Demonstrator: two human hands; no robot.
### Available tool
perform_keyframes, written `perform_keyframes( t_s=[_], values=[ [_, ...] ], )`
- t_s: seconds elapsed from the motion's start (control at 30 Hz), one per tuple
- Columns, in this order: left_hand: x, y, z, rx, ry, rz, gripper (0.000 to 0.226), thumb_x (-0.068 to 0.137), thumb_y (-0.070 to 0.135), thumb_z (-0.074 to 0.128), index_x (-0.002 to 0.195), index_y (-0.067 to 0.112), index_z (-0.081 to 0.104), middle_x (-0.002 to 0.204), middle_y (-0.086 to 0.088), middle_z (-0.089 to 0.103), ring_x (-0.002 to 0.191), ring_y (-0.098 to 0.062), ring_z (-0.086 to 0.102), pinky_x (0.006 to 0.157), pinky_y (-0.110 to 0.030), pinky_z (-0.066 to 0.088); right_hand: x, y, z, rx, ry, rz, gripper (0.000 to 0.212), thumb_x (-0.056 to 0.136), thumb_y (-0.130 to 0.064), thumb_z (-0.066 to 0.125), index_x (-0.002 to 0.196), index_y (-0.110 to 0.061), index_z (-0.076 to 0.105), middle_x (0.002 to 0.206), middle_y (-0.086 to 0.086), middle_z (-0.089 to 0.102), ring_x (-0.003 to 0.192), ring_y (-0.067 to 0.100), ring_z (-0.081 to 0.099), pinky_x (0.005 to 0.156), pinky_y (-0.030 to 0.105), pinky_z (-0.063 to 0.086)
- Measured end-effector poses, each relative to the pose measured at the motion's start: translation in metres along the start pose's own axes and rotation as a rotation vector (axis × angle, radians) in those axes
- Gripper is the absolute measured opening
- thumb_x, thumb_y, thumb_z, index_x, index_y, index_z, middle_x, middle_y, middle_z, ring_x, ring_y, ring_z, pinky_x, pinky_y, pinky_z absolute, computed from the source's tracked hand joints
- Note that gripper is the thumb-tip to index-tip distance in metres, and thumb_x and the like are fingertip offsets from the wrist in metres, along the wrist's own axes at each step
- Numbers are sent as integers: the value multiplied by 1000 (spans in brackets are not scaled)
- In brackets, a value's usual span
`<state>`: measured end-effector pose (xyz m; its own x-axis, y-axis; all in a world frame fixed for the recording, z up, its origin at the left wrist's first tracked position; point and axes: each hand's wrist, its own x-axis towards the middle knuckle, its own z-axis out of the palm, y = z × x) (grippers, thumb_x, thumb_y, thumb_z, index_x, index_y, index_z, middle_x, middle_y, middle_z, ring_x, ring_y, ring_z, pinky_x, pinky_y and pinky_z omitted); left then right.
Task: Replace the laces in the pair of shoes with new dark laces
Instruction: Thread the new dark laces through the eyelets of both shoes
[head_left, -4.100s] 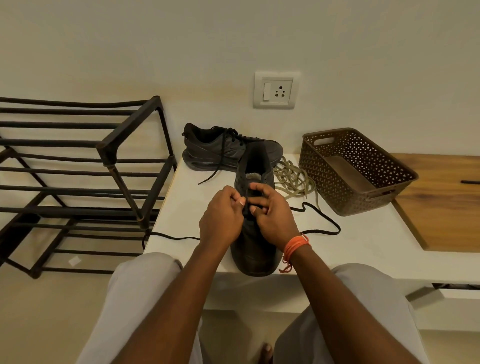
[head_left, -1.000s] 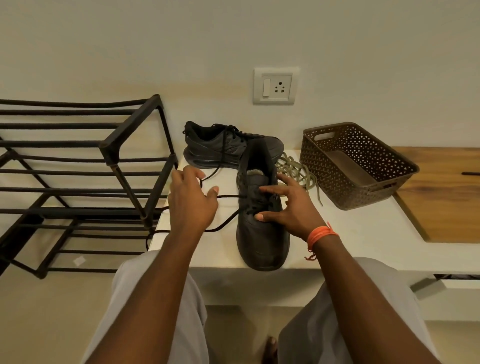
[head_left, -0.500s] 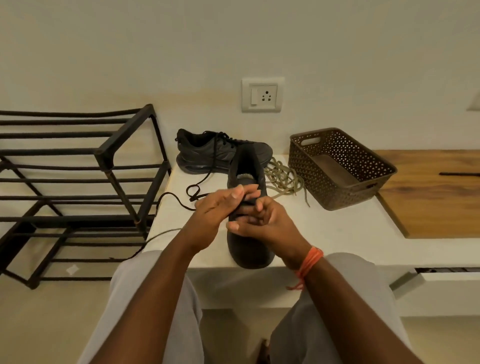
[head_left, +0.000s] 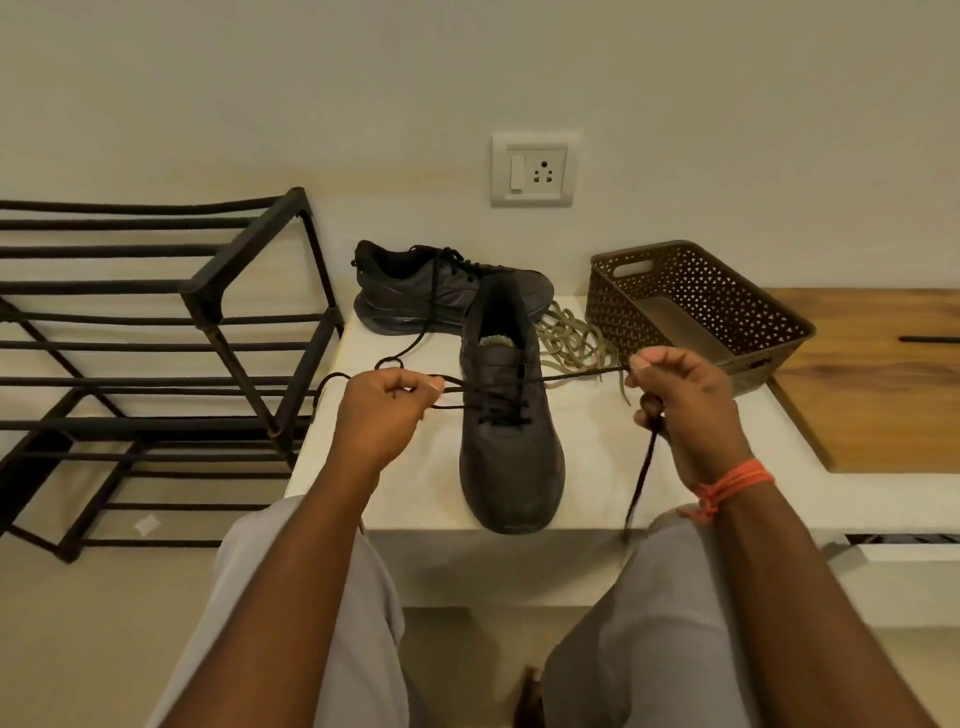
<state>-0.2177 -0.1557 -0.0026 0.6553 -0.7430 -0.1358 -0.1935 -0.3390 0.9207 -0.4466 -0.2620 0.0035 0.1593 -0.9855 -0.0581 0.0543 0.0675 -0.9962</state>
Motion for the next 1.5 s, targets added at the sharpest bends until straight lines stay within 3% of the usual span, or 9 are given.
perform_keyframes(
  t_s=[0.2,0.3,0.37,0.5,0.67,0.8,0.97,1.2,1.5],
  values=[
    [-10,0,14,384,227,461,39,85,63,54,102,31,66,108,6,55,101,-10,51,85,-34,46,-13,7,24,-194,-364,-201,15,92,0,59,100,-8,69,88,7,73,60,1,60,45,20,40],
    [-17,1,20,344,-205,534,50,83,68,48,122,38,58,117,11,59,105,-5,51,93,-36,46,-18,12,35,-229,-516,-278,19,91,0,61,107,-6,68,89,6,74,69,8,67,49,21,47],
    [-21,-1,24,319,-442,445,33,90,52,55,116,34,62,90,10,68,85,-4,63,85,-40,54,-18,14,38,-212,-481,-254,21,88,-1,65,108,-5,68,83,8,73,64,8,66,48,18,47],
    [-11,0,15,223,-161,402,19,96,33,53,93,26,70,64,7,64,66,-6,62,79,-39,54,-14,10,29,-256,-373,-260,15,84,1,69,98,6,71,78,18,70,47,-2,57,45,6,38],
    [11,-16,-12,506,95,201,23,97,35,51,108,23,68,87,3,71,89,-18,63,97,-51,45,0,16,13,-354,-315,-227,14,90,-6,64,101,-6,73,83,11,74,68,7,66,49,21,48],
    [-1,-6,7,551,29,442,40,95,31,57,134,30,52,138,3,52,128,-19,43,107,-44,31,-4,16,24,-232,-350,-152,14,85,-6,70,98,0,67,78,14,74,57,12,65,56,30,57],
    [-20,-6,39,361,-311,684,42,96,25,56,138,26,50,131,2,59,122,-10,50,106,-36,40,-11,20,35,-182,-370,-150,18,78,-12,77,83,3,68,72,17,72,65,26,68,61,37,58],
    [-18,-7,44,270,-160,543,25,98,20,52,118,24,65,100,11,67,88,0,58,82,-9,43,-10,20,33,-107,-491,-48,19,92,-3,58,109,1,67,88,19,73,77,22,70,73,29,60],
    [-14,-13,45,387,-188,606,19,93,37,58,108,30,67,100,10,65,92,-5,58,85,-31,53,-8,25,32,-184,-423,-56,12,85,-10,70,89,1,71,77,19,72,66,23,66,67,33,56]
  ],
)
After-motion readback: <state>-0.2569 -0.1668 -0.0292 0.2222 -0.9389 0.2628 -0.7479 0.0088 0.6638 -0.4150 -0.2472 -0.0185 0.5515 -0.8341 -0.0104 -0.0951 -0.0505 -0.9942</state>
